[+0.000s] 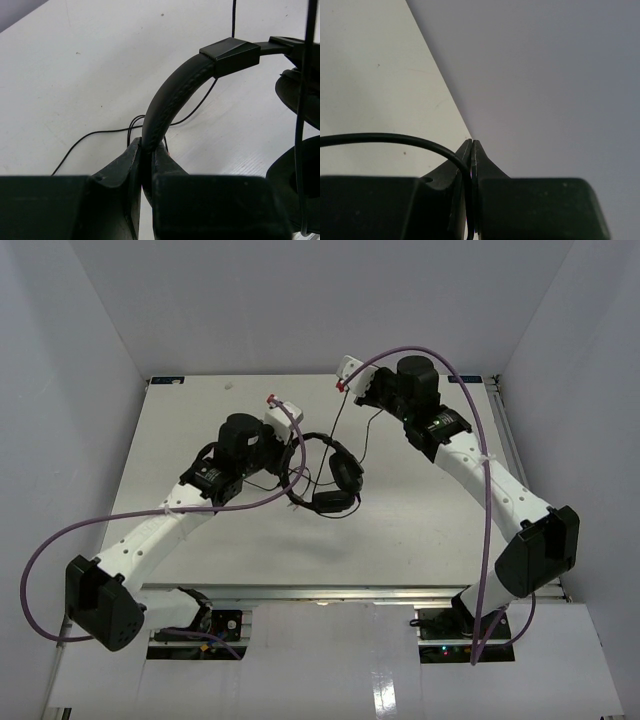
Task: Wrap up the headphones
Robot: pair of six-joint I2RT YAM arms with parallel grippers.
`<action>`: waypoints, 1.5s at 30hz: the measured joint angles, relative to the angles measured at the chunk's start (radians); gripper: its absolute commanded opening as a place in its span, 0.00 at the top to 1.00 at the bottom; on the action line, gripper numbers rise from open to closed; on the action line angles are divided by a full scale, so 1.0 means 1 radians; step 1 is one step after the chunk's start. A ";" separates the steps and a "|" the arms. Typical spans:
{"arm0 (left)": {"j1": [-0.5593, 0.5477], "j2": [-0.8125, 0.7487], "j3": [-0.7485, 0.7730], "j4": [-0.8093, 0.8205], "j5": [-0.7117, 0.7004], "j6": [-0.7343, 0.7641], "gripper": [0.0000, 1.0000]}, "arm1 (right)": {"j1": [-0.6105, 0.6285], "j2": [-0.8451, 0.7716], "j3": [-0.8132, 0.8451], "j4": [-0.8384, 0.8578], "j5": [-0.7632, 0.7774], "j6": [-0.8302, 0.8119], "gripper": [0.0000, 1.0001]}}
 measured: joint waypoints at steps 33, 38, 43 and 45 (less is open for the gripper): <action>0.001 -0.007 0.448 0.159 0.201 -0.586 1.00 | -0.117 0.061 -0.332 0.379 -1.068 0.977 0.86; 0.001 0.024 0.457 0.204 0.120 -0.657 1.00 | -0.117 0.054 -0.384 0.516 -1.126 1.085 0.76; 0.001 0.089 0.487 0.246 0.017 -0.710 1.00 | -0.106 0.052 -0.452 0.731 -1.193 1.267 0.75; 0.001 0.132 0.536 0.241 -0.028 -0.717 1.00 | -0.091 0.046 -0.472 0.803 -1.207 1.324 0.75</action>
